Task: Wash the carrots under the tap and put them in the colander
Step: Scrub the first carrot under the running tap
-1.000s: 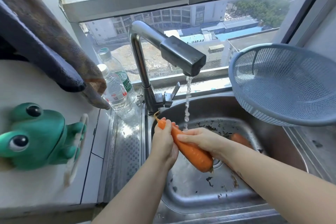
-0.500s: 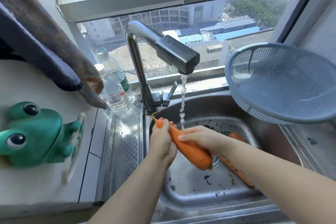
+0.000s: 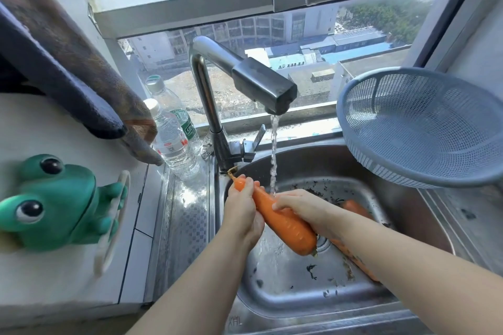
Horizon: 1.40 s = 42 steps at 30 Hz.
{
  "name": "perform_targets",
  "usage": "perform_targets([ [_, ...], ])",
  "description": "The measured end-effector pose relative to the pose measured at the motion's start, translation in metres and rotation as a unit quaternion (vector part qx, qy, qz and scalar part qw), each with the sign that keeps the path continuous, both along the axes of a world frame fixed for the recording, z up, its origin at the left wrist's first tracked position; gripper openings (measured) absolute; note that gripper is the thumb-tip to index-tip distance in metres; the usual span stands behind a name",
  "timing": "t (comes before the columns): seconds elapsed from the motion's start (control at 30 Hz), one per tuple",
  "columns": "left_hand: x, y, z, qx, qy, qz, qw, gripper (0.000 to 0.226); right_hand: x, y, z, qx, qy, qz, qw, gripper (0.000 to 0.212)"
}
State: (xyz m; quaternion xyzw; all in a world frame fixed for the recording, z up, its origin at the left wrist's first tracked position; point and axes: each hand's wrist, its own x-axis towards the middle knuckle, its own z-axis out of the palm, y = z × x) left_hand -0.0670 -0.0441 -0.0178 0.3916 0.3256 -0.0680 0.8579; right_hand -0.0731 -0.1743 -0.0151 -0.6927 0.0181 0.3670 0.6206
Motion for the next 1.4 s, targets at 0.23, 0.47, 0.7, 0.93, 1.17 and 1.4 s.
perform_targets([
  [0.23, 0.000, 0.000, 0.003, 0.006, 0.002, -0.002, 1.000, 0.031, 0.001, -0.003, 0.002, 0.002, -0.012, 0.024, 1.000, 0.019],
  [0.47, -0.006, -0.009, 0.000, -0.015, 0.024, 0.014, 0.999, 0.025, -0.011, 0.018, -0.005, -0.295, -0.273, 0.061, 0.913, 0.041],
  [0.7, -0.010, 0.001, -0.009, -0.047, 0.051, 0.025, 0.997, 0.035, -0.002, 0.011, -0.007, -0.190, -0.227, 0.106, 0.949, 0.048],
  [0.93, -0.009, -0.005, -0.010, -0.020, 0.037, 0.046, 0.998, 0.036, -0.009, 0.015, 0.000, -0.246, -0.204, 0.127, 0.939, 0.046],
  [1.17, -0.015, -0.006, -0.008, -0.068, 0.065, 0.066, 0.993, 0.023, -0.005, 0.013, -0.008, -0.242, -0.174, 0.079, 0.951, 0.054],
  [1.4, -0.012, 0.007, 0.015, -0.085, 0.038, 0.096, 0.991, 0.025, -0.008, -0.023, -0.024, -0.049, 0.210, -0.049, 0.975, 0.056],
])
